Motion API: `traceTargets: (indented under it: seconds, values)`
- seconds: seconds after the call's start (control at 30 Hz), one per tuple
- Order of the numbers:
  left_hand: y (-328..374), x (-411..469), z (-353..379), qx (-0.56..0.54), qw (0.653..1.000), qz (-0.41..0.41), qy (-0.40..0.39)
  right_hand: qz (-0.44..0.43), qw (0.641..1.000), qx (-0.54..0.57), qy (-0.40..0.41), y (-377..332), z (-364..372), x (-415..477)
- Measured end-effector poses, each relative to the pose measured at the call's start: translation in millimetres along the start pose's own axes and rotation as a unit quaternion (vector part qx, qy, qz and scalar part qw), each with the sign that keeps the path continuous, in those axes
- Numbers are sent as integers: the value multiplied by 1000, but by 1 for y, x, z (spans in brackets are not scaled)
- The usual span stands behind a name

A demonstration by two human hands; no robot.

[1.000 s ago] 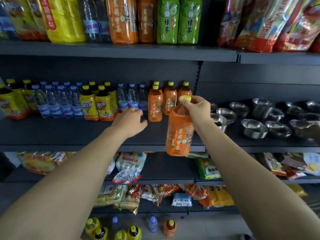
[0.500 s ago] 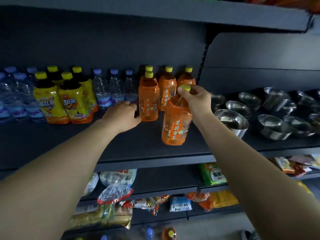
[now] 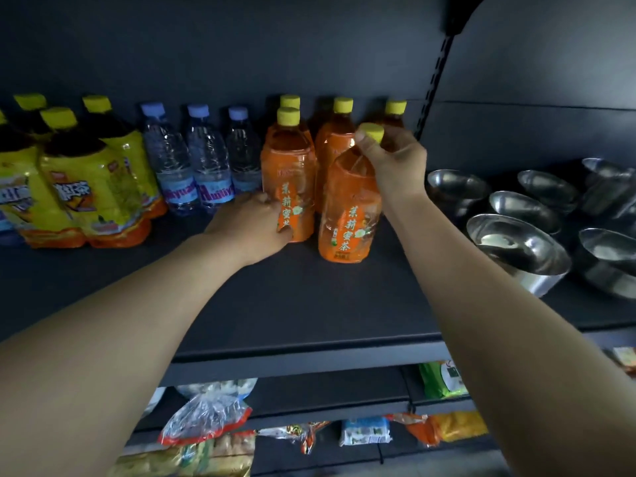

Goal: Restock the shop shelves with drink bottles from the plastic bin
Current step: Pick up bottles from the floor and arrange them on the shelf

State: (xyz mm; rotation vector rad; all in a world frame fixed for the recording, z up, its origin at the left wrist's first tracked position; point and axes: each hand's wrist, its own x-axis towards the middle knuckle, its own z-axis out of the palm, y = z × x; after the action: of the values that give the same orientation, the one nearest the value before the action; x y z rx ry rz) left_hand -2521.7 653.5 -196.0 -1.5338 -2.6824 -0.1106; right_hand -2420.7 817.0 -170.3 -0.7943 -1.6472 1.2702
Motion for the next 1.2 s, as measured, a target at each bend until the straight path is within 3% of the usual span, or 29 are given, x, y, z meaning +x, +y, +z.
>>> traceTargets:
  seconds: [0.13,0.63,1.2]
  values:
    - [3,1,8,-2,1000,-1,-4,-19,998,-46,-31,9,6,0]
    - [10,-7,6,-32,999,-28,-14,2,995,-30,-95,17,-2,-9]
    - [6,-4,13,-36,998,-38,-22,-25,986,-109,-125,56,-24,-11]
